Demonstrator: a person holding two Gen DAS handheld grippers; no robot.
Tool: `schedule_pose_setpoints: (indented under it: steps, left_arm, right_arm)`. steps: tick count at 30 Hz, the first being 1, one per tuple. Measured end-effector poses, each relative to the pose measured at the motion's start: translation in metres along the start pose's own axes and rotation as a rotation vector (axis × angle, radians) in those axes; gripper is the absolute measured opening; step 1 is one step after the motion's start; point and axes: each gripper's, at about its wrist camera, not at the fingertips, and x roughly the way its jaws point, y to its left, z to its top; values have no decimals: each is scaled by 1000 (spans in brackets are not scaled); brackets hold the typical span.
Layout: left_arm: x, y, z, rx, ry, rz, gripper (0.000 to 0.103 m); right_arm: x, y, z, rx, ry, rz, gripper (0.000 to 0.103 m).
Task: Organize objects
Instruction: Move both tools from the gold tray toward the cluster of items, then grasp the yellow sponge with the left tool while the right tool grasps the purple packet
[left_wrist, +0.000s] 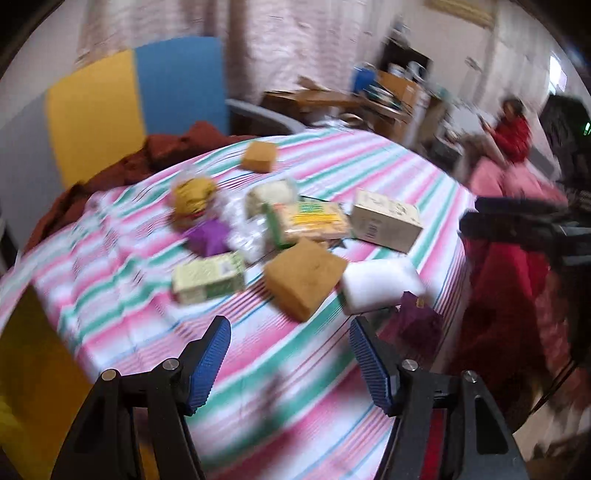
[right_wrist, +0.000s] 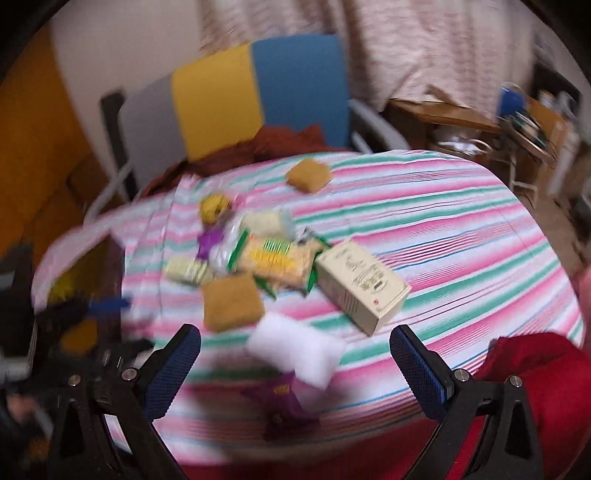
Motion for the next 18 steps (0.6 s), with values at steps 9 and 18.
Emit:
schedule_pose_setpoints:
  steps: [9, 18]
  left_arm:
    - [56, -9, 29, 227, 80, -21, 69]
    - [97, -16, 40, 361, 162, -65, 72]
  right_arm:
    - [22, 8, -20, -82, 123, 50, 103]
    - [37, 14, -26, -135, 203, 105, 103]
